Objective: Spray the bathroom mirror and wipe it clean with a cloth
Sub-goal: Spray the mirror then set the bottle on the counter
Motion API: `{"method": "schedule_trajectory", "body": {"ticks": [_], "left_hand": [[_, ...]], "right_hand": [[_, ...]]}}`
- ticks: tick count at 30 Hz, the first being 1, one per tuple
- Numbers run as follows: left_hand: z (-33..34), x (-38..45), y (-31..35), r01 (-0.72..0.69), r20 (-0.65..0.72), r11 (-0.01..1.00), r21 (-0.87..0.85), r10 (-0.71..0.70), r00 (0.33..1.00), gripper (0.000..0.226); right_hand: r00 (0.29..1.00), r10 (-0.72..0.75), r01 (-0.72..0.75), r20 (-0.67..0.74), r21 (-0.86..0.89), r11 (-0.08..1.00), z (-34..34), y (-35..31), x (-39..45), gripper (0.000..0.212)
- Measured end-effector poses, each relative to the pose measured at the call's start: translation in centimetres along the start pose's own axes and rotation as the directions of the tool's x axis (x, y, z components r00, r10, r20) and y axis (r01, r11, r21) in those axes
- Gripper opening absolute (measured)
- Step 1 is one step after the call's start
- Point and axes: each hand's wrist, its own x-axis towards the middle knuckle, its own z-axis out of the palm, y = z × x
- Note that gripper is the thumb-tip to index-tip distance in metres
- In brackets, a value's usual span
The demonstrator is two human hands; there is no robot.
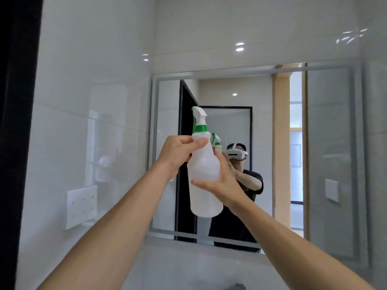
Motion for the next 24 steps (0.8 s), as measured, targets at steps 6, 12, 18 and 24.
{"method": "schedule_trajectory", "body": {"ticks": [6, 12, 18, 24], "left_hand": [[-0.5, -0.2, -0.5, -0.046, -0.236, 0.995, 0.091, 0.066, 0.969, 0.05], [-1.0, 0.6, 0.8, -0.006, -0.166, 0.995, 0.097, 0.022, 0.986, 0.055], [-1.2, 1.1, 0.3, -0.016, -0.22, 0.995, 0.103, 0.039, 0.975, 0.052], [-0.7, 1.5, -0.5, -0.027, -0.341, 0.984, 0.174, 0.086, 0.936, 0.035]], "right_hand": [[0.997, -0.075, 0.076, -0.024, 0.045, 0.996, 2.8, -0.1, 0.1, 0.039], [0.998, 0.037, -0.036, -0.059, 0.023, 0.999, 5.2, 0.5, 0.9, 0.075], [0.996, 0.047, -0.049, -0.071, -0.016, 0.999, 5.6, 0.6, 1.6, 0.078], [0.997, 0.048, -0.05, -0.064, -0.03, 0.998, 5.8, 1.1, 1.9, 0.085]]}}
